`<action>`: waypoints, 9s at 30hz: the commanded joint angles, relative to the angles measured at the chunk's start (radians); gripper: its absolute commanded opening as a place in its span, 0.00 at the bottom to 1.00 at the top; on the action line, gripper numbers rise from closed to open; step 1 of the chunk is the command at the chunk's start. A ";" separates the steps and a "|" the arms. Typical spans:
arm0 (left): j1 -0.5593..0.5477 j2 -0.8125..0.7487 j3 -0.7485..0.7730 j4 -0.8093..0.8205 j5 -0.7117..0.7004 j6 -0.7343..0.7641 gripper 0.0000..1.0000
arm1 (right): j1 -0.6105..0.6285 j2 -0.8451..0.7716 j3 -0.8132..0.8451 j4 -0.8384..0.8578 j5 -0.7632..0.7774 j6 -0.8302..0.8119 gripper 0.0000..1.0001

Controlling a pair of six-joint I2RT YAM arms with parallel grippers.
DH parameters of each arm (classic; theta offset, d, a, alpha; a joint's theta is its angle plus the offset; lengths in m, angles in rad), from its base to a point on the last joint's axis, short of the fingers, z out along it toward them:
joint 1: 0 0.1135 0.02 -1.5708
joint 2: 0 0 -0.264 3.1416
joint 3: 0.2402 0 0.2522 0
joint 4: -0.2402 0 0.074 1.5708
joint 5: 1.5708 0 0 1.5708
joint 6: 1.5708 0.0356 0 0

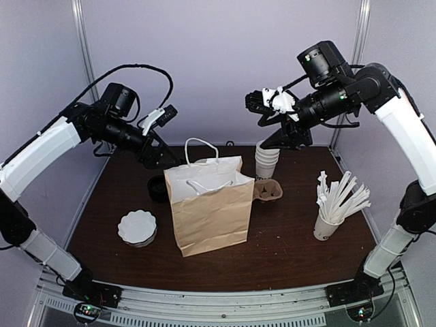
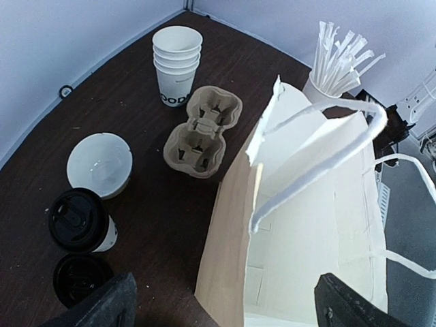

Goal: Pack the takeout coffee

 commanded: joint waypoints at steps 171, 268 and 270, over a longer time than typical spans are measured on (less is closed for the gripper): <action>-0.046 -0.114 -0.134 -0.028 0.264 0.072 0.00 | -0.256 0.759 0.000 0.066 0.123 -0.312 0.42; -0.124 0.213 0.151 -0.078 0.165 -0.063 0.36 | 0.086 0.202 0.076 0.233 -0.501 0.273 0.32; -0.124 0.212 0.151 -0.078 0.164 -0.059 0.36 | 0.086 0.216 0.072 0.239 -0.486 0.259 0.32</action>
